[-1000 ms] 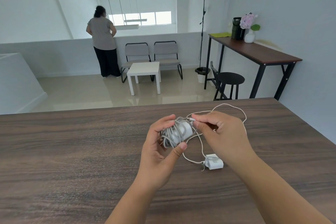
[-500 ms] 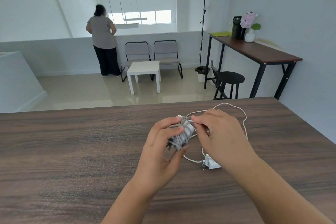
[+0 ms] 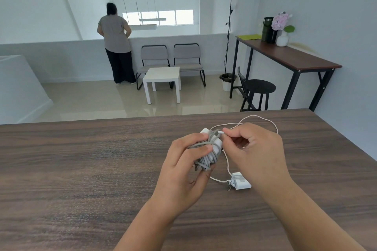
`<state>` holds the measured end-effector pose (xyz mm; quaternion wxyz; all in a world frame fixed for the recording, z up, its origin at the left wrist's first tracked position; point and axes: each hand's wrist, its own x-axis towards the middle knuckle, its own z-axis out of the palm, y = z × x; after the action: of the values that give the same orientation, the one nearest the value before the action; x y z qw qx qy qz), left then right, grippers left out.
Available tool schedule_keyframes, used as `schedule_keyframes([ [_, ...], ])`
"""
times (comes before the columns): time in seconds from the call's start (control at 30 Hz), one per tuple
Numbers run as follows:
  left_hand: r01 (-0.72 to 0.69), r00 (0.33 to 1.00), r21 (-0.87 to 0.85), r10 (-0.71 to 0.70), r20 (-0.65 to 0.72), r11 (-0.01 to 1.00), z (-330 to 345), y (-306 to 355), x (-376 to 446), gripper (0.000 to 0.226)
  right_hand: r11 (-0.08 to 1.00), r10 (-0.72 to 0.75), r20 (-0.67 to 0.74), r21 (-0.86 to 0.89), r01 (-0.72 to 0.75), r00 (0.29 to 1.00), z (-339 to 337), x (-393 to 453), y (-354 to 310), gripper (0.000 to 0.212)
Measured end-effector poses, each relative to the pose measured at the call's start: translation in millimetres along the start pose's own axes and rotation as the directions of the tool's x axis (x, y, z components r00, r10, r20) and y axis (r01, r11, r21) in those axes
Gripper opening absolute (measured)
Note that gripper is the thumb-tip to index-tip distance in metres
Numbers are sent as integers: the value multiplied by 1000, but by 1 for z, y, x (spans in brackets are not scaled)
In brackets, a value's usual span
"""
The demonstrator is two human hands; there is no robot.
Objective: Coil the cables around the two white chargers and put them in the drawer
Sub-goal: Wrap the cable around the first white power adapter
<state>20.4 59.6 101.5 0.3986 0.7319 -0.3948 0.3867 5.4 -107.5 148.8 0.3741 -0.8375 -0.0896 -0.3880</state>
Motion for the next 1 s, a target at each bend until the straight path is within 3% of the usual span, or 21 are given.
schedule_keyframes([
  [0.07, 2, 1000, -12, -2, 4, 1000, 0, -1, -1, 45, 1000, 10, 38, 17, -11, 999, 0, 2, 1, 6],
  [0.13, 8, 1000, -28, -8, 5, 1000, -2, -3, -1, 46, 984, 119, 157, 111, -137, 980, -5, 7, 2, 7],
  [0.2, 18, 1000, -38, -18, 15, 999, -4, -3, -1, 48, 948, 213, 337, 156, -277, 917, -13, 15, 2, 7],
  [0.27, 25, 999, -49, -24, 28, 999, -4, -3, -2, 50, 933, 231, 443, 151, -327, 866, -18, 19, 3, 10],
  [0.57, -64, 992, 17, 62, 106, 998, -3, -7, -4, 53, 847, 315, 454, 260, -463, 833, -9, 19, 13, 7],
  [0.7, 41, 999, -150, -39, 18, 988, -3, -4, -4, 49, 733, 260, 523, 441, -518, 812, -7, 22, 25, 24],
  [0.77, 128, 991, -281, -130, 12, 951, -1, -2, -5, 46, 717, 248, 583, 427, -551, 774, -7, 24, 34, 38],
  [0.87, 255, 965, -442, -255, 61, 860, 1, -1, -6, 43, 705, 194, 713, 376, -601, 674, -2, 19, 41, 39],
  [1.0, 400, 905, -615, -398, 149, 680, 3, -1, -9, 48, 476, 178, 791, 451, -755, 585, 4, 8, 50, 50],
])
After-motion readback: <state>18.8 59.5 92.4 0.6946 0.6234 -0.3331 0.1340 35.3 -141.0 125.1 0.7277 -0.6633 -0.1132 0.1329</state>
